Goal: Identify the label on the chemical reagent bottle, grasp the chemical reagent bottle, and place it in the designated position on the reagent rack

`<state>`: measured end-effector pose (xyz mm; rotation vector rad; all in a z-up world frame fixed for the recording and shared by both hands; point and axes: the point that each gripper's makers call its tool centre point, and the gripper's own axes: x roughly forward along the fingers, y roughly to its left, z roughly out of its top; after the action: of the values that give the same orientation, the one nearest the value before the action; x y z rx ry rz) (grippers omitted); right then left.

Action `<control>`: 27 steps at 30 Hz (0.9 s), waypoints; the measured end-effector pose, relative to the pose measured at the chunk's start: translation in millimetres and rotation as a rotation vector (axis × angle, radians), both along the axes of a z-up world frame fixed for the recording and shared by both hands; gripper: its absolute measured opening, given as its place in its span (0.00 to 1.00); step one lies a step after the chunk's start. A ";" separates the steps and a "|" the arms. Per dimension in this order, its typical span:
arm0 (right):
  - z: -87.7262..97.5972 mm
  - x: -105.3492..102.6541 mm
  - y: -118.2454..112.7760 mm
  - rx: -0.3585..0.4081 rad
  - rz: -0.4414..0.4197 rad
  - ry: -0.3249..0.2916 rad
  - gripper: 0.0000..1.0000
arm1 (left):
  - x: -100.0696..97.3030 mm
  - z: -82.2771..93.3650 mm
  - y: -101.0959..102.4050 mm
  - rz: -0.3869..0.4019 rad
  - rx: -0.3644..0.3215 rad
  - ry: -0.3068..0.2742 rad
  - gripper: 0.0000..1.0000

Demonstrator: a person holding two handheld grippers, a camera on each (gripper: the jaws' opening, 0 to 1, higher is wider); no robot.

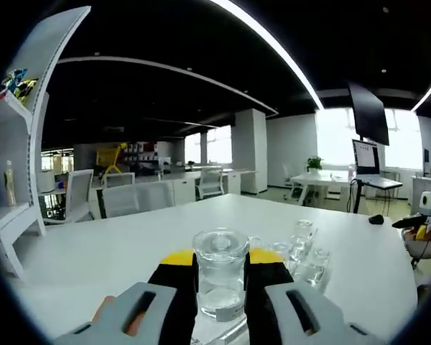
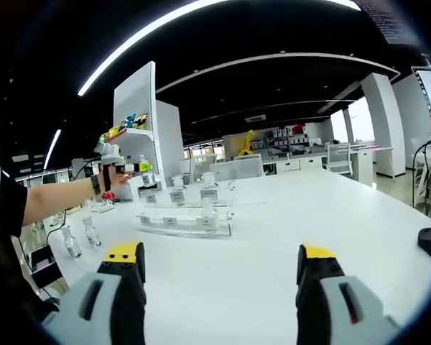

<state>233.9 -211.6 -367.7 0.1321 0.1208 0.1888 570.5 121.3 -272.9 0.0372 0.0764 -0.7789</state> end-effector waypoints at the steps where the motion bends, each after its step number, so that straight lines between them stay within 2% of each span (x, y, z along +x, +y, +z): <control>1: -1.3 0.7 -0.3 -0.001 0.000 0.004 0.83 | 1.6 -2.1 -1.1 -0.002 0.001 0.008 0.24; 7: -6.7 2.6 -1.2 -0.006 -0.001 0.018 0.83 | 5.4 -16.9 -5.0 -0.004 0.012 0.026 0.24; 14: -9.3 0.4 -3.3 -0.007 -0.003 0.021 0.83 | 10.9 -26.4 -8.4 -0.007 0.009 0.038 0.24; 27: -10.9 -0.3 -5.0 -0.014 0.005 0.027 0.83 | 8.2 -50.4 -15.8 -0.016 0.044 0.055 0.24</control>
<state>233.6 -216.6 -378.6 0.1204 0.1493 0.1910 578.7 105.4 -323.2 0.0583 0.1455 -0.7943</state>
